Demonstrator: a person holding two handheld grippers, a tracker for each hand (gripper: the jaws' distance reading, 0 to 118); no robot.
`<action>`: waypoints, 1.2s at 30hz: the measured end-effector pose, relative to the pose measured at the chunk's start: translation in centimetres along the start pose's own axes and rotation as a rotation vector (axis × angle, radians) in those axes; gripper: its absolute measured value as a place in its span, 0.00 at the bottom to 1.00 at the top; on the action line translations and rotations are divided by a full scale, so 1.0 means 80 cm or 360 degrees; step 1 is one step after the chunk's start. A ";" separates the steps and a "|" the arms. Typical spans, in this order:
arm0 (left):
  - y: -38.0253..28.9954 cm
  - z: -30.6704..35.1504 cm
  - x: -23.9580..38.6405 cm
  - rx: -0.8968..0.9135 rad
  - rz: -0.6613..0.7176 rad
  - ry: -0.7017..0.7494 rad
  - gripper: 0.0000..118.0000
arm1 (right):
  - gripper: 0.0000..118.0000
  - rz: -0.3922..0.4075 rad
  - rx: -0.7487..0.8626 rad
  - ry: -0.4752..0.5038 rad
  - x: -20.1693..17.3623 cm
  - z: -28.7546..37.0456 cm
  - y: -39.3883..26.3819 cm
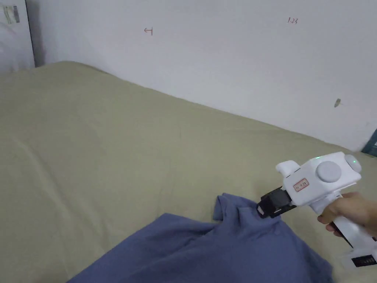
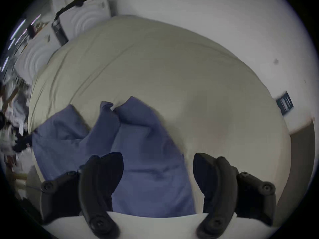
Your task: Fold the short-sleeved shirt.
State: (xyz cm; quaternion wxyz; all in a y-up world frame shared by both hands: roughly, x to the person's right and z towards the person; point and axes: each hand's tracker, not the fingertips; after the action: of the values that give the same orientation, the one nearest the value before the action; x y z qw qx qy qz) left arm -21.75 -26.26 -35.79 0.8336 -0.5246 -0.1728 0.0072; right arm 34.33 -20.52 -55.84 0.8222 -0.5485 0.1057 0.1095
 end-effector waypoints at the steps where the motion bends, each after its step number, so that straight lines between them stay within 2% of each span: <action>1: -0.001 0.000 -0.002 -0.0005 0.0013 0.0003 0.06 | 0.76 0.0058 -0.0035 -0.0005 0.001 -0.016 0.005; 5: -0.001 0.002 -0.001 0.0014 0.0020 0.0015 0.06 | 0.74 0.0066 -0.0222 -0.0013 0.003 -0.058 0.007; 6: -0.001 0.001 -0.003 0.0013 0.0033 0.0011 0.06 | 0.61 0.0050 -0.0222 -0.0001 0.003 -0.059 0.007; 7: 0.000 0.000 -0.004 0.0016 0.0056 0.0007 0.06 | 0.40 0.0018 -0.0197 0.0019 0.003 -0.056 0.004; 8: 0.000 -0.001 -0.006 0.0023 0.0078 -0.0007 0.06 | 0.07 -0.0052 -0.0131 0.0106 0.009 -0.057 0.002; 9: 0.000 -0.002 -0.007 0.0029 0.0098 -0.0018 0.06 | 0.02 -0.0133 -0.0038 0.0163 0.011 -0.051 -0.002; 10: 0.001 -0.002 -0.007 0.0038 0.0128 -0.0012 0.06 | 0.02 -0.0137 0.0083 0.0051 0.008 -0.041 -0.005; 12: 0.007 -0.001 -0.007 0.0068 0.0137 -0.0025 0.06 | 0.02 -0.0062 0.0255 0.0011 -0.002 -0.016 -0.011; 15: 0.029 0.010 0.000 0.0134 0.0081 -0.0022 0.06 | 0.02 -0.0058 0.0385 0.0004 -0.008 0.021 -0.017; 18: 0.074 0.028 0.005 0.0241 0.0009 -0.0086 0.06 | 0.02 -0.0070 0.0533 -0.0077 -0.012 0.072 -0.022; 19: 0.094 0.036 0.007 0.0287 -0.0012 -0.0105 0.06 | 0.02 -0.0138 0.0563 -0.0061 -0.008 0.088 -0.021; 21: 0.134 0.048 0.012 0.0370 -0.0042 -0.0139 0.06 | 0.02 -0.0161 0.0665 -0.0183 -0.005 0.123 -0.022; 24: 0.208 0.065 0.028 0.0461 -0.0157 -0.0151 0.06 | 0.02 -0.0296 0.0797 -0.0260 0.019 0.178 -0.019; 28: 0.302 0.077 0.055 0.0531 -0.0309 -0.0162 0.06 | 0.02 -0.0359 0.0959 -0.0461 0.049 0.249 -0.011; 36: 0.497 0.099 0.131 0.0670 -0.0607 0.0005 0.06 | 0.02 -0.0513 0.1294 -0.0843 0.106 0.377 0.028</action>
State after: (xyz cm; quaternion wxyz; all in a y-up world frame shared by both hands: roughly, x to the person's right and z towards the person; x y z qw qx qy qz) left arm -7.52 0.51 -64.61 0.9108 -0.2979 -0.2618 -0.1147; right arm 43.40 8.77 -48.98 0.9741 -0.1472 -0.1582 0.0665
